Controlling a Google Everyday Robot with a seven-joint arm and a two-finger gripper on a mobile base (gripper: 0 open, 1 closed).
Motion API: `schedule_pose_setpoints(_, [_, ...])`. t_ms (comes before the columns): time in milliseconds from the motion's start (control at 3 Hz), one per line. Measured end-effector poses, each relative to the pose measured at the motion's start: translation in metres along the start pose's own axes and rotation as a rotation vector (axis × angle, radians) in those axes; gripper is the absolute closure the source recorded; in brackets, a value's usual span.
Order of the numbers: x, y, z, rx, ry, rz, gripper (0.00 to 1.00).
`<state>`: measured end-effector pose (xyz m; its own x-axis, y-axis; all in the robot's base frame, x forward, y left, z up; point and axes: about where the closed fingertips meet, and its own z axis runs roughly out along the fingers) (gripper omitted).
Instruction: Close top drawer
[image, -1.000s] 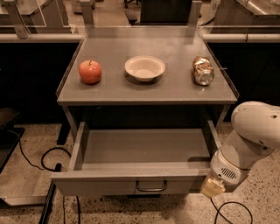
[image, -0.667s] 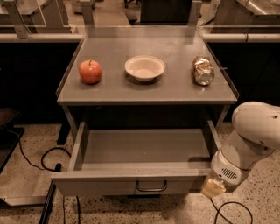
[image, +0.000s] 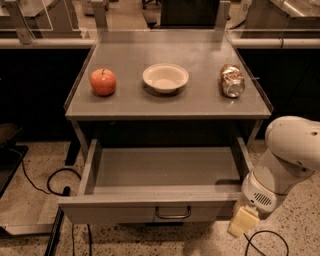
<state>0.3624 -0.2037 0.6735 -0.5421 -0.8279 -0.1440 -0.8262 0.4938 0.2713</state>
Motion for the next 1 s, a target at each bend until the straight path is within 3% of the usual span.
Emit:
schedule_pose_setpoints(333, [0.0,0.0,0.0,0.0,0.0,0.0,0.0])
schedule_pose_setpoints(667, [0.0,0.0,0.0,0.0,0.0,0.0,0.0])
schedule_pose_setpoints(1000, [0.0,0.0,0.0,0.0,0.0,0.0,0.18])
